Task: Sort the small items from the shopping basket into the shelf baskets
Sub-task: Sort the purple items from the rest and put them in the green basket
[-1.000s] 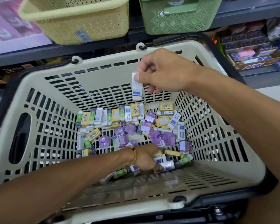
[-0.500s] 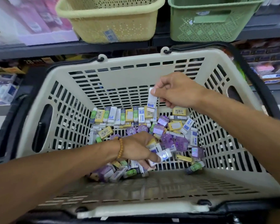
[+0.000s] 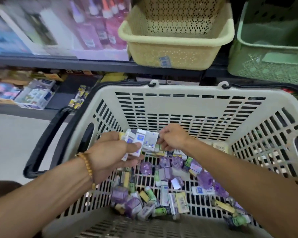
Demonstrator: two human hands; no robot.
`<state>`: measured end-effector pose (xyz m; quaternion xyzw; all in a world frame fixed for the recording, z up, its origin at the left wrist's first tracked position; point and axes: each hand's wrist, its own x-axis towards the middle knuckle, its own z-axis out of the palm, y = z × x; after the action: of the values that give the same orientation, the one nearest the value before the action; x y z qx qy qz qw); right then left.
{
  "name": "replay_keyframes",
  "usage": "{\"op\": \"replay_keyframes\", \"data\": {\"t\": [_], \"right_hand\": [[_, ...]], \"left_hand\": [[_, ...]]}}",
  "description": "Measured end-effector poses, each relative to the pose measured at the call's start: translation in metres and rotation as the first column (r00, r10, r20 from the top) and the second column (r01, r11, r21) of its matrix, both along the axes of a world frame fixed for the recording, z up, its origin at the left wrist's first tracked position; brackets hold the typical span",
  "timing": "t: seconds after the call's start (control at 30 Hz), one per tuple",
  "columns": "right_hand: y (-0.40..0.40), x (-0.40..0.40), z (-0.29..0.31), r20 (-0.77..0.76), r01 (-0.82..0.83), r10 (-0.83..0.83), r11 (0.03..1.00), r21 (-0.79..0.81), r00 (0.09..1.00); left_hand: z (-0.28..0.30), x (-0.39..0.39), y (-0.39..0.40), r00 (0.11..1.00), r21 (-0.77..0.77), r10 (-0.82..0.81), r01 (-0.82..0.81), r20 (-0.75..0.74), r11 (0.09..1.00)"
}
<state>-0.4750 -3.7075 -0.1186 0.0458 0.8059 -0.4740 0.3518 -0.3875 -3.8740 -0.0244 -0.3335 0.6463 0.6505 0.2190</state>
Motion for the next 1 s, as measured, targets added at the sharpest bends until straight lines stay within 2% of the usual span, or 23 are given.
{"op": "replay_keyframes", "data": {"t": [0.13,0.2,0.27,0.33,0.43,0.53,0.67,0.77,0.87,0.93,1.0], "right_hand": [[0.002,0.007,0.008,-0.03,0.07,-0.072,0.995,-0.075,0.997],[0.008,0.012,0.02,0.048,0.076,-0.066,0.964,-0.254,0.997],[0.012,0.017,0.038,0.132,0.036,0.028,0.887,-0.461,0.991],[0.015,0.02,0.052,0.112,-0.01,0.085,0.836,-0.548,0.99],[0.015,0.019,0.062,0.092,0.041,0.006,0.863,-0.503,0.996],[0.015,0.021,0.059,0.112,0.138,-0.098,0.891,-0.433,0.989],[0.016,0.024,0.05,0.095,0.057,-0.015,0.888,-0.456,0.995],[0.022,0.016,0.04,0.098,0.081,-0.042,0.897,-0.434,0.994],[0.039,0.004,0.025,0.057,0.134,-0.124,0.963,-0.233,0.991],[0.048,0.001,0.014,-0.004,0.094,-0.094,0.995,-0.035,0.996],[0.044,0.002,0.004,-0.004,0.067,-0.067,0.997,0.04,0.998]], "left_hand": [[0.002,-0.005,0.0,0.999,0.056,-0.036,0.035,0.022,0.998],[0.003,-0.008,0.003,0.998,0.088,-0.051,0.048,0.031,0.995],[0.005,-0.011,0.007,0.996,0.11,-0.084,0.081,0.024,0.991],[0.007,-0.014,0.01,0.992,0.123,-0.129,0.128,0.007,0.984],[0.006,-0.015,0.013,0.991,0.116,-0.128,0.13,-0.022,0.985],[0.002,-0.016,0.015,0.991,0.019,-0.121,0.123,-0.052,0.992],[-0.001,-0.021,0.017,0.983,-0.036,-0.17,0.168,-0.066,0.985],[-0.003,-0.024,0.018,0.985,-0.035,-0.158,0.156,-0.07,0.987],[-0.004,-0.027,0.014,0.994,-0.067,-0.06,0.054,-0.091,0.996],[-0.001,-0.03,0.01,0.993,-0.064,-0.026,0.018,-0.114,0.998],[0.002,-0.031,0.008,0.992,-0.066,-0.025,0.017,-0.126,0.998]]}}
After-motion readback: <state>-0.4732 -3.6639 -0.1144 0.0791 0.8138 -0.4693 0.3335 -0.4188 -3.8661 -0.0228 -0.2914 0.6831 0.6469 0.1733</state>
